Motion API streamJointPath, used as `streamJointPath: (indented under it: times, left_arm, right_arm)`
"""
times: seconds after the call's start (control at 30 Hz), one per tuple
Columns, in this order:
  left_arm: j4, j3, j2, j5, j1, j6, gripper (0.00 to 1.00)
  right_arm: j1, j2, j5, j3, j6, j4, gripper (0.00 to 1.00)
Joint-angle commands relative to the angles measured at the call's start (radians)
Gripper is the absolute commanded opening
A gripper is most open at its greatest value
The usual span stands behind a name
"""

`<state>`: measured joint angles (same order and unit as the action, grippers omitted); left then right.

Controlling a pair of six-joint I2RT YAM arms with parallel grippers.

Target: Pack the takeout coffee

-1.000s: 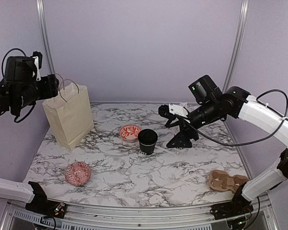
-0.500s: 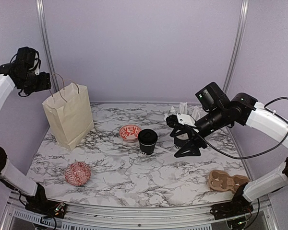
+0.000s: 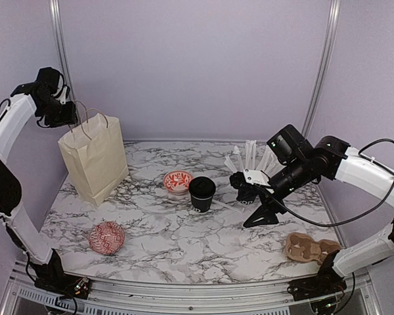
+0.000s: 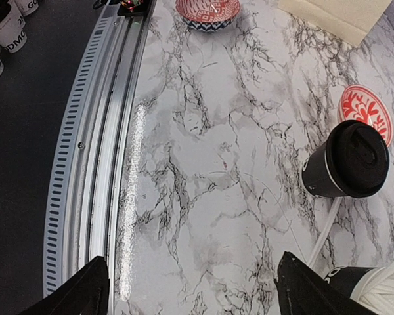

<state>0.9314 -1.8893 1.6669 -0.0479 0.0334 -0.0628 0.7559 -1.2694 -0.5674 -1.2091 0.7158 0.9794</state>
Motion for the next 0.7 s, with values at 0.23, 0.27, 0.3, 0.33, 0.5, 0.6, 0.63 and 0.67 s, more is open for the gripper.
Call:
streamJointPath:
  times: [0.23, 0.27, 0.3, 0.33, 0.5, 0.6, 0.63, 0.67]
  left_arm:
    - [0.014, -0.014, 0.083, 0.064, 0.005, 0.041, 0.39]
    - [0.014, -0.016, 0.084, 0.062, 0.006, 0.043, 0.33]
    - [0.014, -0.02, 0.087, 0.059, 0.006, 0.047, 0.24]
    - [0.015, -0.024, 0.089, 0.059, 0.005, 0.049, 0.17]
    - [0.014, -0.057, 0.058, 0.077, -0.003, 0.052, 0.02]
    - [0.014, -0.085, 0.042, 0.092, -0.006, 0.045, 0.0]
    - [0.014, -0.093, 0.03, 0.097, -0.014, 0.045, 0.0]
    - [0.014, -0.103, 0.015, 0.104, -0.024, 0.049, 0.0]
  right_arm:
    - [-0.004, 0.021, 0.009, -0.002, -0.013, 0.004, 0.84]
    - [-0.004, 0.021, 0.011, -0.002, -0.015, 0.004, 0.84]
    - [-0.004, 0.019, 0.015, -0.002, -0.016, 0.004, 0.84]
    - [-0.003, 0.019, 0.02, -0.001, -0.017, 0.005, 0.84]
    - [-0.004, 0.026, 0.061, -0.002, -0.022, 0.004, 0.83]
    - [-0.006, 0.02, 0.074, -0.006, -0.031, 0.002, 0.82]
    - [-0.01, 0.018, 0.068, -0.014, -0.034, 0.004, 0.81]
    - [-0.019, 0.016, 0.06, -0.023, -0.034, 0.009, 0.81]
